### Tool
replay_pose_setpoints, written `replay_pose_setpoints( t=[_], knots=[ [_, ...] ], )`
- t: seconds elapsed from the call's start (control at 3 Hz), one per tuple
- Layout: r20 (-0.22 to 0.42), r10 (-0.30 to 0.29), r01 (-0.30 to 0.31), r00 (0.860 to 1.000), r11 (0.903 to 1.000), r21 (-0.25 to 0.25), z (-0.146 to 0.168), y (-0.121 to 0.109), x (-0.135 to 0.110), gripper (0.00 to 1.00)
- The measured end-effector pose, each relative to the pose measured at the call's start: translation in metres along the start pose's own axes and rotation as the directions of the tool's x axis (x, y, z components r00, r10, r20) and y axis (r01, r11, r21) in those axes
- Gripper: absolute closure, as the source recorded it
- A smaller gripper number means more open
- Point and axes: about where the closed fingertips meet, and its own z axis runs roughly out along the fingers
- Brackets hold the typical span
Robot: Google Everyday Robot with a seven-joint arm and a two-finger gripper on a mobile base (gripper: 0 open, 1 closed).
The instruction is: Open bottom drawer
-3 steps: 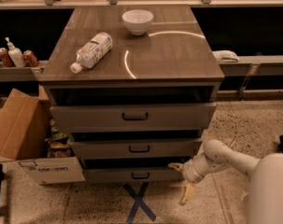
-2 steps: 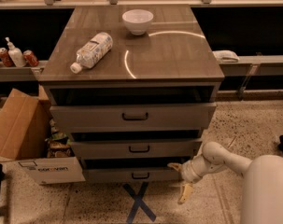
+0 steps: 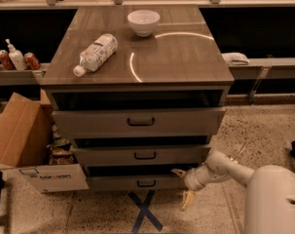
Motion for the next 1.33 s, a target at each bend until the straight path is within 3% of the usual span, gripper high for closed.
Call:
replay_pose_setpoints(
  t=[0.33, 0.67, 1.33],
  knots=[
    [0.002, -0.017, 0.017, 1.000, 0.9994, 0.030, 0.034, -0.029, 0.009, 0.00],
    [0.002, -0.017, 0.017, 1.000, 0.9994, 0.030, 0.034, -0.029, 0.009, 0.00],
    [-0.083, -0.020, 0.024, 0.996, 0.9983, 0.053, 0.049, -0.028, 0.006, 0.00]
  ],
)
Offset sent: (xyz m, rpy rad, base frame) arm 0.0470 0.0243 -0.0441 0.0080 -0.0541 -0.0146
